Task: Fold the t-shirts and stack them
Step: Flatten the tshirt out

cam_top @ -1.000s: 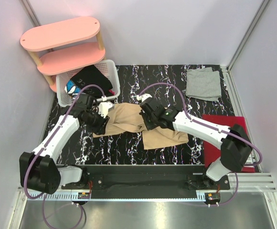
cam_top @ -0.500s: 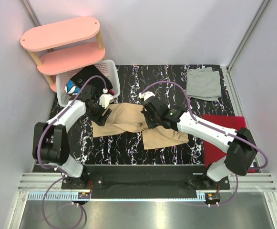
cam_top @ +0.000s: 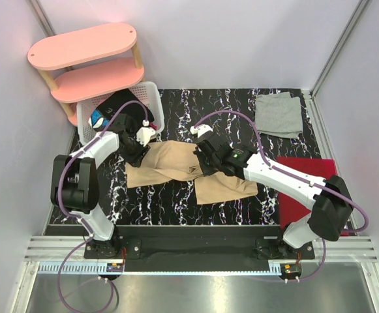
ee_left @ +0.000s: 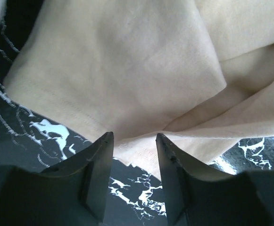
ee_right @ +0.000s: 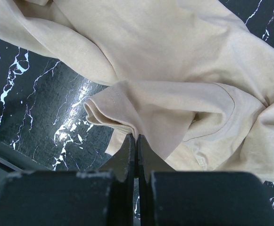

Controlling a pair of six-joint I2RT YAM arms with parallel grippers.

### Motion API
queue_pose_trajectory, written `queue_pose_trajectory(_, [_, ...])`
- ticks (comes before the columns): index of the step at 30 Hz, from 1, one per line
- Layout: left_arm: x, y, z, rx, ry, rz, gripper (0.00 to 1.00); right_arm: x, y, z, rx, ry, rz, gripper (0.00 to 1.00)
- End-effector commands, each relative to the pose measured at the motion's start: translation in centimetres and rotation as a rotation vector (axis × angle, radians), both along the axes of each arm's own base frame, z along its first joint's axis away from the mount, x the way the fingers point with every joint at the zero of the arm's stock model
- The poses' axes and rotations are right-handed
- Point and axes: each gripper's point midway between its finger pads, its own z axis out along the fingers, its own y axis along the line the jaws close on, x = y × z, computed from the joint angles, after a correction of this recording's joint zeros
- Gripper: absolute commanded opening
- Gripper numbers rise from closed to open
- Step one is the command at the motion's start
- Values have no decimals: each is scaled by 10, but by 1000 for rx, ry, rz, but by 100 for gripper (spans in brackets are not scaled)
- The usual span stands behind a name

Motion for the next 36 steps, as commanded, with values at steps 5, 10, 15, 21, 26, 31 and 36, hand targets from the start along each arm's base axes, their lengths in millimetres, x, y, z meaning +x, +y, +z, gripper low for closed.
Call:
queue_pose_trajectory(5, [2, -8, -2, -39, 23, -61, 58, 3, 3, 33, 54, -63, -6, 0])
queue_pose_trajectory(10, [-5, -11, -2, -53, 49, -99, 59, 4, 3, 33, 51, -66, -10, 0])
queue_pose_trajectory(15, [-10, -13, -3, -66, 77, -110, 11, 4, 0, 35, 48, -75, -18, 0])
queue_pose_trajectory(21, [-15, -11, 15, -58, 49, -108, 0, 8, -5, 43, 36, -107, -33, 0])
queue_pose_trajectory(26, [-67, -19, 64, -128, 129, -192, 0, 17, -19, 64, 17, -192, -76, 0])
queue_pose_trajectory(31, [-171, -22, 105, -200, 361, -385, 6, 24, -29, 72, -7, -238, -117, 0])
queue_pose_trajectory(36, [-246, 3, 65, 18, 509, -530, 38, 29, -30, 77, -2, -249, -135, 0])
